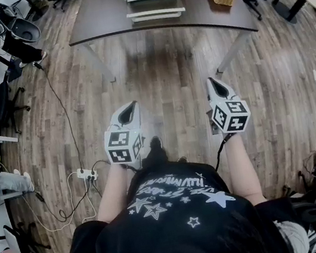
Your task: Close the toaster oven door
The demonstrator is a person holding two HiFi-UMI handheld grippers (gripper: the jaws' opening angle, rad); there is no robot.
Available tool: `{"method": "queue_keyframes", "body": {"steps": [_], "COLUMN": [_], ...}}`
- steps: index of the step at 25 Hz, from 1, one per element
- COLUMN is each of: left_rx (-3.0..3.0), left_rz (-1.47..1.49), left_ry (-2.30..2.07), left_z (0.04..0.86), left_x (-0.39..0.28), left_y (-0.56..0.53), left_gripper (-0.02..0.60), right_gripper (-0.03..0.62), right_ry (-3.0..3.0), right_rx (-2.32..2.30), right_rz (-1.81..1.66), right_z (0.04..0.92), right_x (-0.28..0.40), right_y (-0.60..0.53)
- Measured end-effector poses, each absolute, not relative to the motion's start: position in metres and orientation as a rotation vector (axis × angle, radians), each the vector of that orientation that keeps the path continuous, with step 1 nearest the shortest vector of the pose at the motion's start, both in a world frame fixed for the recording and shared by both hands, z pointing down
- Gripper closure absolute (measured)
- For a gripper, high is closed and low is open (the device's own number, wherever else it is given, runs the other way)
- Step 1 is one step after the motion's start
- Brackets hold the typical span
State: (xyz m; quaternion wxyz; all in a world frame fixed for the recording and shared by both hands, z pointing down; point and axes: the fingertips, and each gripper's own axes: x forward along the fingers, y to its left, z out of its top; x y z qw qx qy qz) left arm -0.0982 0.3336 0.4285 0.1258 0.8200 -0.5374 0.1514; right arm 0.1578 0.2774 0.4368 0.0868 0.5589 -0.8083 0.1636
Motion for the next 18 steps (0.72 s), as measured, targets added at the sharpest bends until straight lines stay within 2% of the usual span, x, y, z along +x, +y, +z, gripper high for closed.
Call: {"method": "queue_keyframes", "body": {"steps": [11,18], "left_rx": [2.346,2.395], "left_rz": [0.447,0.427], "left_ry": [-1.57,-1.537], "left_z": [0.444,0.441], "left_x": [-0.103,-0.133], "left_y": [0.318,0.26], "left_gripper": [0.572,0.572], "right_gripper": [0.591,0.589], "right_ry": [-2.373,-2.367], "right_rx": [1.662,1.745], "right_rz": [0.535,0.508], "right_z": [0.459,0.445], "right_x": [0.16,0.149], "right_y": [0.26,0.206]}}
